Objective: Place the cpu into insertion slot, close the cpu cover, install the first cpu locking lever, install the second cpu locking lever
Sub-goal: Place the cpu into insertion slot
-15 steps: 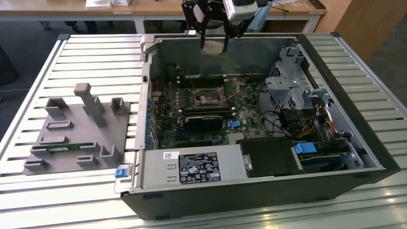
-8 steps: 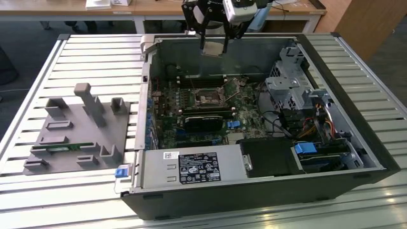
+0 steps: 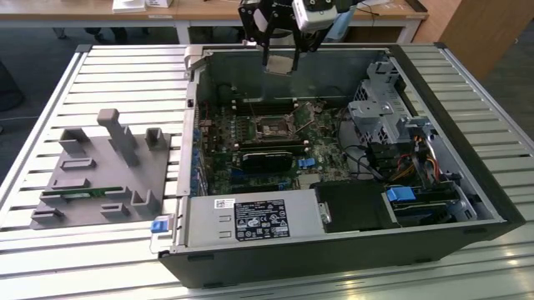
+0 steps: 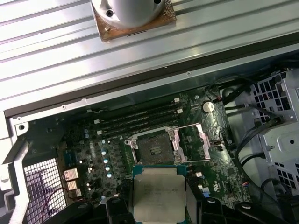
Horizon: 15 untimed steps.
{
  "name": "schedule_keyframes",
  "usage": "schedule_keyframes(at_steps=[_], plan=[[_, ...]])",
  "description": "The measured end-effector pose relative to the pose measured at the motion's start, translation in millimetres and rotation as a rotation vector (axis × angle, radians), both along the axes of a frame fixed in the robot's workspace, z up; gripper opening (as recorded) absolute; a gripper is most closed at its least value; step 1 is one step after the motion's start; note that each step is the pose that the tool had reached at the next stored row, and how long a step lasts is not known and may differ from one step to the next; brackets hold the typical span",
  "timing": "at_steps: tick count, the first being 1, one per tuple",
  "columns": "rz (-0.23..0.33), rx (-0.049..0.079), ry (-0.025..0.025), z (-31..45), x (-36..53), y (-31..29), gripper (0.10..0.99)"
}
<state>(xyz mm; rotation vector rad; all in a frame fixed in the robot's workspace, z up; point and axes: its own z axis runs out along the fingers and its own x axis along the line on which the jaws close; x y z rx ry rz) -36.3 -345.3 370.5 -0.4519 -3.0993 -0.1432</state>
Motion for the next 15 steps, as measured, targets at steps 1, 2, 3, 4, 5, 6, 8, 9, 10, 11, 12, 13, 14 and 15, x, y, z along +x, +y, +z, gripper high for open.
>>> schedule_keyframes(at_steps=[1,2,3,4,5,6,8,9,10,11,12,13,14,15], plan=[[0.000,0.000,0.0000,-0.4,0.0,0.0,0.537],[0.000,0.000,0.0000,-0.9,0.0,0.0,0.537],[-0.001,0.000,0.0000,-1.4,0.0,0.0,0.537],[-0.002,0.000,0.0000,-1.9,0.0,0.0,0.537],[-0.007,0.000,-0.0001,-2.3,0.0,0.0,0.537],[-0.016,-0.001,0.0000,-2.7,0.0,0.0,0.537],[-0.045,-0.003,0.0000,-3.6,0.0,0.0,0.537],[-0.059,-0.003,0.0000,-4.0,0.0,0.0,0.537],[-0.072,-0.004,0.0000,-4.4,0.0,0.0,0.537],[-0.085,-0.004,0.0000,-4.8,0.0,0.0,0.537],[-0.097,-0.005,0.0000,-5.2,0.0,0.0,0.537],[-0.111,-0.005,0.0001,-5.6,0.0,0.0,0.537],[-0.124,-0.005,0.0001,-6.0,0.0,0.1,0.537],[-0.137,-0.005,0.0001,-6.6,0.0,0.1,0.537]])
